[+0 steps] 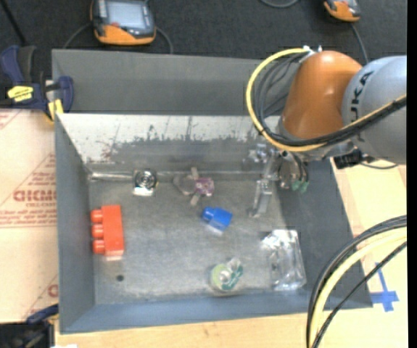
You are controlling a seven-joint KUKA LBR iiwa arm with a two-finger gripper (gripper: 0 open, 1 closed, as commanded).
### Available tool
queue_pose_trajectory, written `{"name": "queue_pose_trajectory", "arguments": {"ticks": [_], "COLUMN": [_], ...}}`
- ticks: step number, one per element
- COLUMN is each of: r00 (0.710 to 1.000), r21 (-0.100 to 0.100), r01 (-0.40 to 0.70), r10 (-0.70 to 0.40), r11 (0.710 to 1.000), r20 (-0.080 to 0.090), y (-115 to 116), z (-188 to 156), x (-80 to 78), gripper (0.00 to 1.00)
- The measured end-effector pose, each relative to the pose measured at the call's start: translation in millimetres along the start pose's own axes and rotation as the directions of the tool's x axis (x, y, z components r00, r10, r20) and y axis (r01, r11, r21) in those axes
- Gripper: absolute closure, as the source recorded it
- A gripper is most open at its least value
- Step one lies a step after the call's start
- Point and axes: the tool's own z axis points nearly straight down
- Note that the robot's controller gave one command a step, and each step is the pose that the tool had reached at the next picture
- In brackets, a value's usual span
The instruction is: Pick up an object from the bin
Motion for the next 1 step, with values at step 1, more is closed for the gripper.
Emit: {"name": "queue_pose_trajectory", "arguments": {"ticks": [1], "r00": [0.942], "r21": [0.001], "r01": [-0.336], "r10": [0.336], "r11": [0.942], "r20": [-0.007], "y": [45.7], "z": [81.5], "x": [9.1], "gripper": [0.0]}}
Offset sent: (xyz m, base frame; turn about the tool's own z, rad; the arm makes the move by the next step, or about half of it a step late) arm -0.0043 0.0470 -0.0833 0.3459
